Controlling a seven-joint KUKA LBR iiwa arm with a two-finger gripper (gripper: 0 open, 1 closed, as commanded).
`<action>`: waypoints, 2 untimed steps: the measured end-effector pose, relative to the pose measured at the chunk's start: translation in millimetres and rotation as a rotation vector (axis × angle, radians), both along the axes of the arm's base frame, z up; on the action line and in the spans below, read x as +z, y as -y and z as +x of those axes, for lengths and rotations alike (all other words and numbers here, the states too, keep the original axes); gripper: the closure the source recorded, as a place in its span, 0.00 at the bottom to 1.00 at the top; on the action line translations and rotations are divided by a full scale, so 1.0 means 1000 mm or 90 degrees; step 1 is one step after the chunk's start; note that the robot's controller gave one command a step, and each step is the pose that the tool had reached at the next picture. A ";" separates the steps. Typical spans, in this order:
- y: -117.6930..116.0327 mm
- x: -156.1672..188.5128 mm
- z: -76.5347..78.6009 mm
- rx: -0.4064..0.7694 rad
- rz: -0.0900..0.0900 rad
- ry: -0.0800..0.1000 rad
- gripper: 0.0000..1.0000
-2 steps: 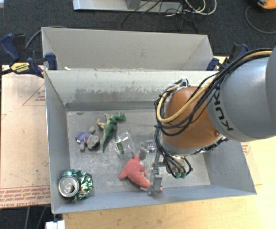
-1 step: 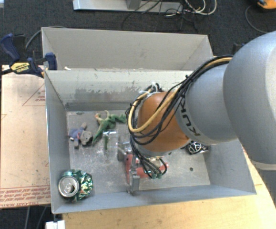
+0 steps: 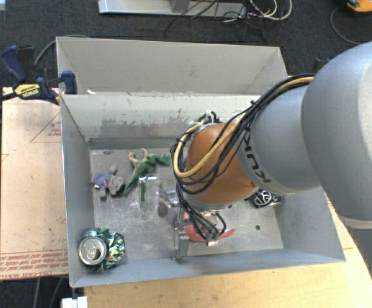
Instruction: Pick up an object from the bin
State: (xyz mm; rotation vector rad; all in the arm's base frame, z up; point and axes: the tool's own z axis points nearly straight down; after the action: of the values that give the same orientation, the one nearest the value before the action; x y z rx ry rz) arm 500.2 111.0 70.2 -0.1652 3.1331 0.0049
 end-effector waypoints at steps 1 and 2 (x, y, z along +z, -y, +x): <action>0.075 0.000 0.019 -0.018 -0.001 0.002 0.00; 0.063 0.002 0.028 0.040 0.001 0.003 1.00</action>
Offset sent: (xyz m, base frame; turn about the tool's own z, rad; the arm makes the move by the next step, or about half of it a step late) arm 0.0272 -0.0631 0.0009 -0.0654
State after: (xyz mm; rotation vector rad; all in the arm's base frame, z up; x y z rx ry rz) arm 528.5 48.3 71.8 -0.2628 3.1224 0.0069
